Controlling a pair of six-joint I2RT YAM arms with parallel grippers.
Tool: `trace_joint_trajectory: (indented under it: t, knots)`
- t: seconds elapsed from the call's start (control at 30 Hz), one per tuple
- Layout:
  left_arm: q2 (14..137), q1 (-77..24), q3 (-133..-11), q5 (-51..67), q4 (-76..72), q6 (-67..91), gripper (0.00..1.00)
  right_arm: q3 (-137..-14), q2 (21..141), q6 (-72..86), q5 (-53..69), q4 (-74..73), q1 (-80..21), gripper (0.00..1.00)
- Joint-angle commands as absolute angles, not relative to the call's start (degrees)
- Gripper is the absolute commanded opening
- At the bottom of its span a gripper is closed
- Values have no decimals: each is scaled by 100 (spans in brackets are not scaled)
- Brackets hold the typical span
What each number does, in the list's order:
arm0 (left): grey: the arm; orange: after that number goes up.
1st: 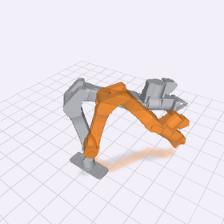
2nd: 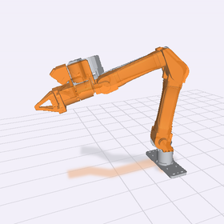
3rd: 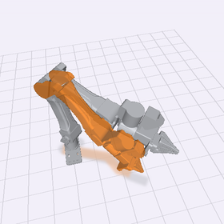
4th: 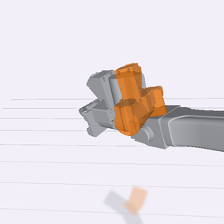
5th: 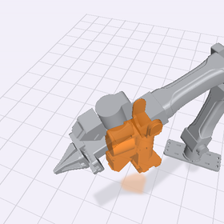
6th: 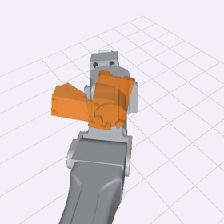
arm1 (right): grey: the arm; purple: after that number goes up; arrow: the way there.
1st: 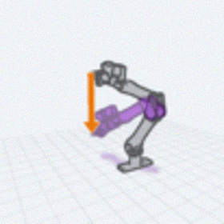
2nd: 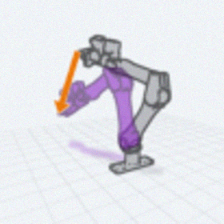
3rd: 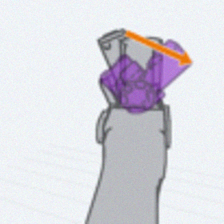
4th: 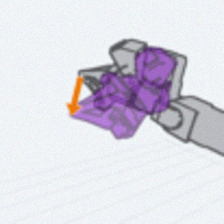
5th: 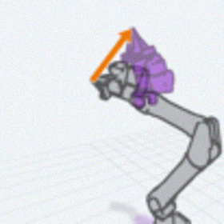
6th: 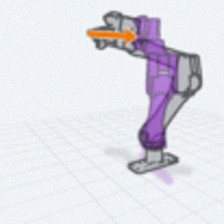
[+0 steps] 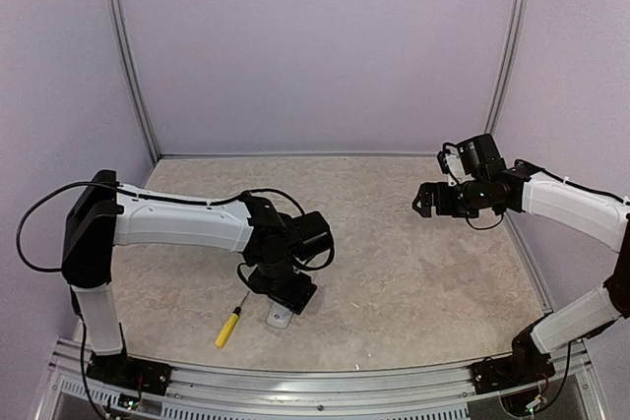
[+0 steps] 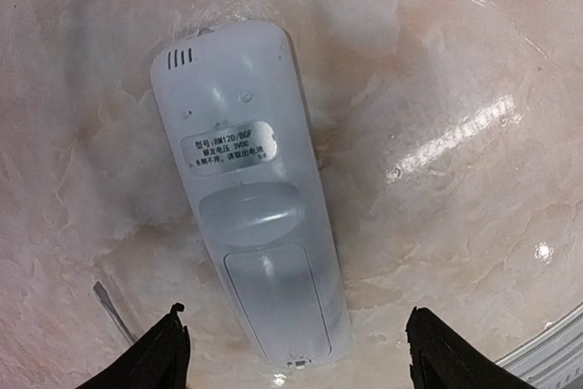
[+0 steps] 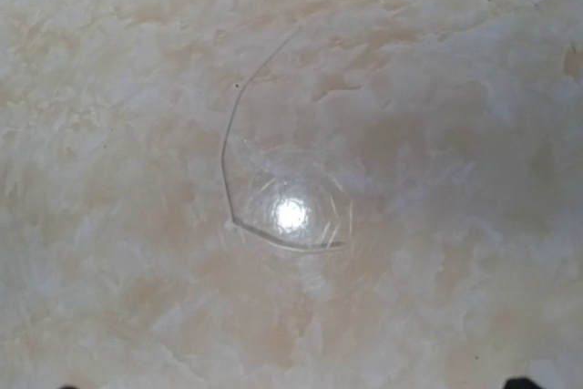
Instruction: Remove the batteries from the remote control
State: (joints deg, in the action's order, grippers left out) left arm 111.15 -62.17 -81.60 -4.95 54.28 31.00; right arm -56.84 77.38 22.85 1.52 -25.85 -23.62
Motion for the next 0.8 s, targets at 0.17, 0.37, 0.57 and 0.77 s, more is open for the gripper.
trace_joint_trajectory:
  t: [0.17,0.37,0.57,0.77]
  knots:
    - [10976,-6076,-7873,-349,5152,3699,71,-5998,8003,2180,141,-2757,-2451,100]
    - [11223,-5974,-7890,-206,5003,3803,68,-5976,7963,2183,47,-2781,-2454,100]
    - [11345,-5944,-7816,-66,4883,3806,66,-6000,7999,2181,44,-2788,-2457,99]
    - [11603,-5942,-7830,-132,4917,3910,50,-6116,8097,2141,-67,-2834,-2458,100]
